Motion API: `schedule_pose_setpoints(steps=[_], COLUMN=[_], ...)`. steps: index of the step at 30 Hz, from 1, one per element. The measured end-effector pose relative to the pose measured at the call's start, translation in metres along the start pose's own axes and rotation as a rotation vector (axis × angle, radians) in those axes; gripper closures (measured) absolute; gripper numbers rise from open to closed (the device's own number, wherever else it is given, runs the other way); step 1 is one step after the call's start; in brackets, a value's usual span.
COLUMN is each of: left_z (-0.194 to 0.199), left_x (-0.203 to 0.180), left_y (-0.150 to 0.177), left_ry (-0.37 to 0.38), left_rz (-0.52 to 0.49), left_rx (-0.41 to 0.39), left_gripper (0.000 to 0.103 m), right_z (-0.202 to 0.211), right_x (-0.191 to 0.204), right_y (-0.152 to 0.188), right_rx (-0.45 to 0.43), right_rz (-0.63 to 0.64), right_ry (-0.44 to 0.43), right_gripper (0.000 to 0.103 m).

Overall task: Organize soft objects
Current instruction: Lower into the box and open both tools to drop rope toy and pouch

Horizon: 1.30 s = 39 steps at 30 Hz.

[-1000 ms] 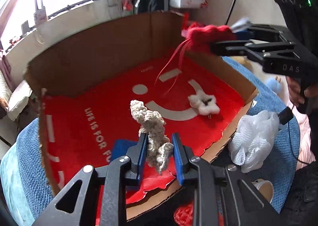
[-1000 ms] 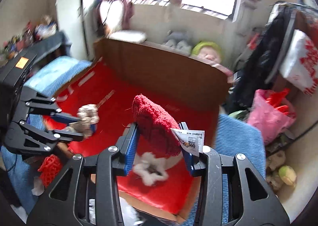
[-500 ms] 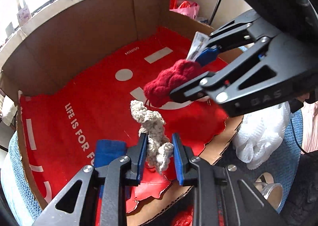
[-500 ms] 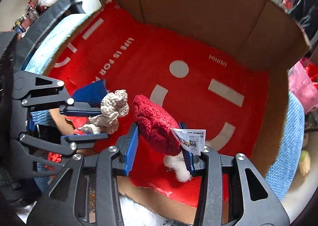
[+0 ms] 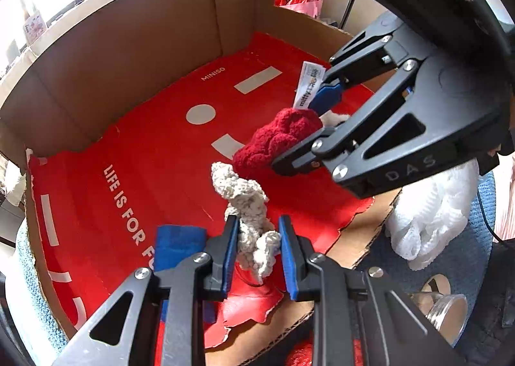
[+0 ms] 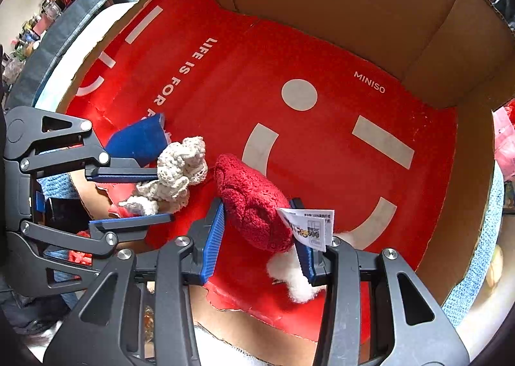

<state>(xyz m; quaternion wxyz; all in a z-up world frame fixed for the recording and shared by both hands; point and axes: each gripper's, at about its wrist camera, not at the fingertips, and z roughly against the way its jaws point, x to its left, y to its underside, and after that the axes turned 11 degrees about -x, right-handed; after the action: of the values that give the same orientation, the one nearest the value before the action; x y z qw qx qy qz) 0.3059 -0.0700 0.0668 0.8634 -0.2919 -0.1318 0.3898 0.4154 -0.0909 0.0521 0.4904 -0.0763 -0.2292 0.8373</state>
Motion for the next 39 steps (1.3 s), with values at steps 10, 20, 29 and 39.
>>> schedule_pose_setpoints(steps=[10,20,29,39], left_z=[-0.011,-0.014,-0.027,-0.029], left_x=[0.01,0.024,0.044,0.046], left_y=[-0.011,-0.025,-0.029,-0.027], left_ry=[-0.018,-0.049,-0.043,-0.041], left_rz=[0.038,0.048,0.093,0.097], left_rx=[0.016,0.011,0.029,0.02], left_gripper=[0.076,0.076,0.075,0.072], right_z=[-0.009,-0.012,-0.011,-0.016], right_x=[-0.013,-0.02,-0.036,-0.043], right_y=[-0.014,-0.023,-0.02,-0.012], right_rx=[0.04,0.049,0.047,0.071], right_rz=[-0.018,-0.035,-0.061,-0.057], right_ry=[-0.015,-0.023,-0.045,-0.048], right_gripper=[0.062,0.062,0.062,0.059])
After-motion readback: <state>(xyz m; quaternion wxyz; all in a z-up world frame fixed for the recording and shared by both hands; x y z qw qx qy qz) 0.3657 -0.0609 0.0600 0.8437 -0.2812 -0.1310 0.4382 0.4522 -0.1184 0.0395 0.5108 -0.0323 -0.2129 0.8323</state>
